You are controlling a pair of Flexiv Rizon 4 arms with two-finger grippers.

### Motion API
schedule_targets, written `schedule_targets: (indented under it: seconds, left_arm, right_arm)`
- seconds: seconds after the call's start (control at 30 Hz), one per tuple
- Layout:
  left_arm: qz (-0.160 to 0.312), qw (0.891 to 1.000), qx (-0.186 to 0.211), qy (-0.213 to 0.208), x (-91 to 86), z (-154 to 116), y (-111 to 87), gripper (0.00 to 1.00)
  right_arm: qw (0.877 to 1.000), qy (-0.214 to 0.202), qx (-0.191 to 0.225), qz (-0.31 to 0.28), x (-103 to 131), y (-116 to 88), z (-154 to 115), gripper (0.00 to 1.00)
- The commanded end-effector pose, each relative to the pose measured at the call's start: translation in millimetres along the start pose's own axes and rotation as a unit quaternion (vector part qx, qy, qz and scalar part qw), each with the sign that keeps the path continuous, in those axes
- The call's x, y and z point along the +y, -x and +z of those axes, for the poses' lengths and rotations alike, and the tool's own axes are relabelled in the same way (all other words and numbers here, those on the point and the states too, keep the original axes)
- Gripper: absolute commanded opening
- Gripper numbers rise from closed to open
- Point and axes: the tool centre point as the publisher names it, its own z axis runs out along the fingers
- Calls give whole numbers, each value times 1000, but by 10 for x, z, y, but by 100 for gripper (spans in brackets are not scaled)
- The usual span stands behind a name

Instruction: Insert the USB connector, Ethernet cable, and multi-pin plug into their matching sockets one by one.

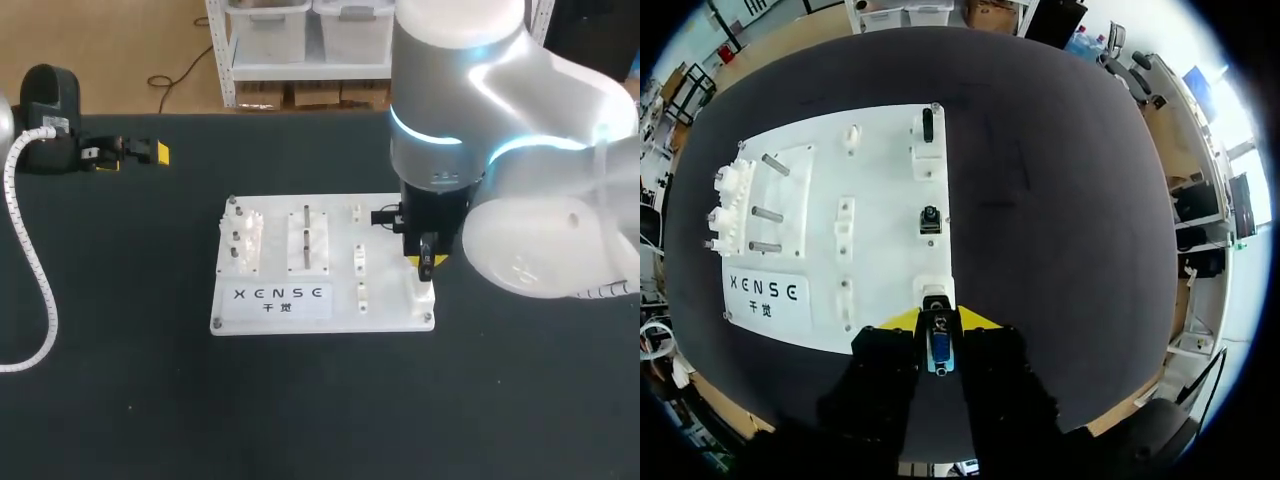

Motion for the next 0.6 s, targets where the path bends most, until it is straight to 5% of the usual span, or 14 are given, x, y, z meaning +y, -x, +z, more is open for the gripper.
schedule_targets:
  seconds: [0.03,0.6]
  left_arm:
    - [0,1000,0,0,0,0,0,100]
    - [0,1000,0,0,0,0,0,100]
  right_arm:
    - [1000,5,-12,3,-16,31,150,100]
    - [997,3,-69,42,37,394,-355,100]
